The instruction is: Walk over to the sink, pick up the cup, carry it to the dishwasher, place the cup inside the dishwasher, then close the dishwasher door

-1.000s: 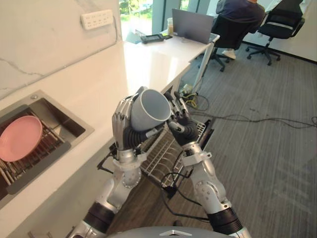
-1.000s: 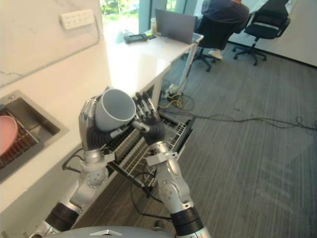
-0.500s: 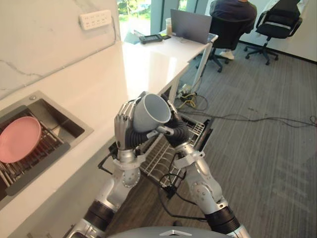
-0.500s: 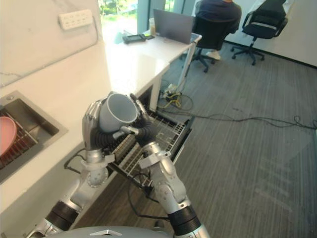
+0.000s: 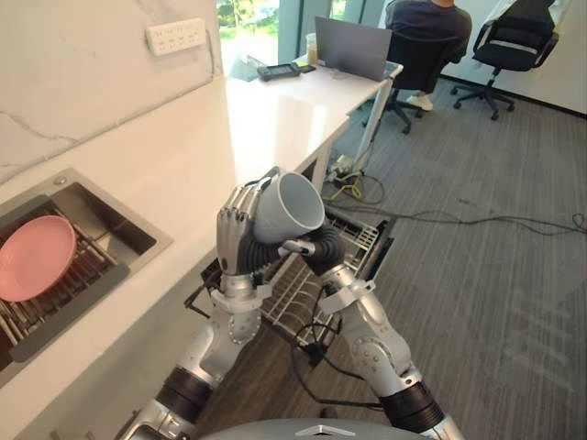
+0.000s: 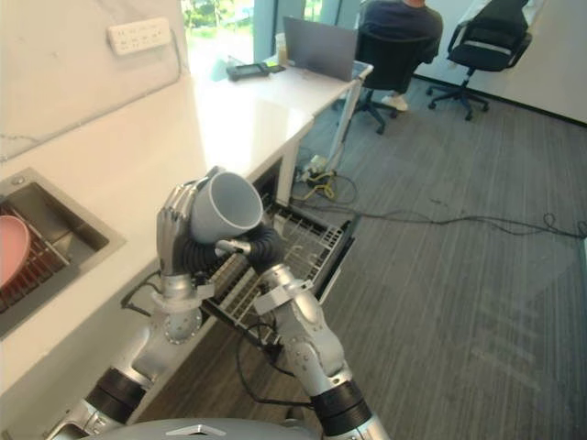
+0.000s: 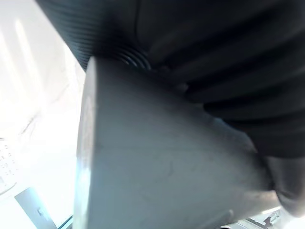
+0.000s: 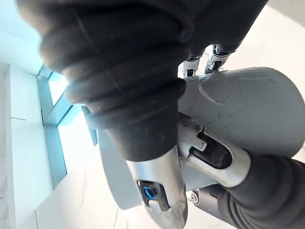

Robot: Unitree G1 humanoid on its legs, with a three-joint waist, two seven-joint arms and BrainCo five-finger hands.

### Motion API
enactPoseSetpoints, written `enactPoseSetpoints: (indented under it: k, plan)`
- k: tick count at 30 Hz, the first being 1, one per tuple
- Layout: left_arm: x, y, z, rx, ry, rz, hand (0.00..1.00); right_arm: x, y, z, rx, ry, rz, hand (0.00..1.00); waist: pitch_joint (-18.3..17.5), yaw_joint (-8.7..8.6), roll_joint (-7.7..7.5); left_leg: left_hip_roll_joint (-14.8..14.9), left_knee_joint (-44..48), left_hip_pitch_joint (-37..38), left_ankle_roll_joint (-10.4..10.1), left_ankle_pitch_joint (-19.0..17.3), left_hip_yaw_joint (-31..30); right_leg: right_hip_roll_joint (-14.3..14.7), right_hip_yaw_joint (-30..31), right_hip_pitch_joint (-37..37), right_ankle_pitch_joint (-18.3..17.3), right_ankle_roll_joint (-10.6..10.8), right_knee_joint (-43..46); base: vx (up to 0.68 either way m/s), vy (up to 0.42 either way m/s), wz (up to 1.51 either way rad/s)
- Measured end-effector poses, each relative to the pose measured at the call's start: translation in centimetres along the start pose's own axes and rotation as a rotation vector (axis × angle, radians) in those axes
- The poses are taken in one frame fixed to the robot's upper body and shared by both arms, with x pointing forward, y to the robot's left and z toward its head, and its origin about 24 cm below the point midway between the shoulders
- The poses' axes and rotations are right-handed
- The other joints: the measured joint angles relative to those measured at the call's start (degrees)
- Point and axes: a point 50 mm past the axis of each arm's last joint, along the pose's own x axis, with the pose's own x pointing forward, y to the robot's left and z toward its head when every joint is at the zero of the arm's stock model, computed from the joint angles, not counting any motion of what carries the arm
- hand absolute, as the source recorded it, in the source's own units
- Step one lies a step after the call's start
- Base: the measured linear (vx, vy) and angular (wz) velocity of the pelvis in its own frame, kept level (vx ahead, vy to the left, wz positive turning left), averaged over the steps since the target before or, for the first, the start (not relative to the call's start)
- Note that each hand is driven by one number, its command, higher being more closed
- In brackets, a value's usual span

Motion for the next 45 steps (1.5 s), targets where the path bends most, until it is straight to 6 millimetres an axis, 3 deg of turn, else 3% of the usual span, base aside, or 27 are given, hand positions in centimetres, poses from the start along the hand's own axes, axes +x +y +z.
enactPoseSetpoints:
  k: [12,13,33,34,40,45]
  plan:
    - [-0.3,-0.3,0.1,0.006,-0.021,-0.050,1.00,-0.1,-0.2,0.0,-0.003,-0.001,-0.023,0.00,0.00,-0.66,0.00,0.00,-0.02,0.01,0.05,0.24,0.04,0.00,0.39,-0.04,0.18,-0.04,0.00,-0.03,-0.019,0.00]
    - [-0.4,-0.3,0.1,0.007,-0.019,-0.053,1.00,-0.1,-0.2,0.0,-0.001,-0.001,-0.024,1.00,0.00,-0.66,0.00,0.00,-0.02,0.00,0.04,0.26,0.04,0.00,0.40,-0.05,0.19,-0.04,0.00,0.00,0.000,0.00]
    - [-1.2,-0.9,-0.7,0.002,0.030,-0.083,1.00,-0.3,-0.7,0.4,-0.013,-0.011,-0.064,1.00,-0.02,-0.72,0.00,0.00,-0.09,-0.27,0.06,0.42,0.35,-0.04,0.93,-0.60,0.41,0.10,0.00,0.00,0.000,0.00]
    - [-1.3,-1.0,-0.7,-0.005,0.038,-0.085,0.00,-0.3,-0.8,0.4,-0.012,-0.011,-0.070,1.00,-0.02,-0.72,0.00,0.00,-0.09,-0.29,0.06,0.42,0.35,-0.04,0.93,-0.61,0.41,0.11,0.00,0.00,0.000,0.00]
    - [-3.4,-1.4,-1.1,-0.058,0.098,-0.155,0.00,-0.2,-1.2,1.0,0.013,-0.072,-0.135,1.00,-0.06,-0.84,0.00,-0.03,-0.17,-0.29,0.07,0.47,0.33,-0.04,0.92,-0.65,0.41,0.10,0.00,0.00,0.000,0.00]
    - [-3.6,-1.4,-0.9,-0.100,0.108,-0.152,0.00,-0.2,-1.7,1.5,0.051,-0.116,-0.195,1.00,-0.18,-0.84,0.00,-0.07,-0.68,-0.01,0.09,0.86,0.23,-0.01,0.82,-0.55,0.41,0.11,0.01,0.00,0.000,0.01]
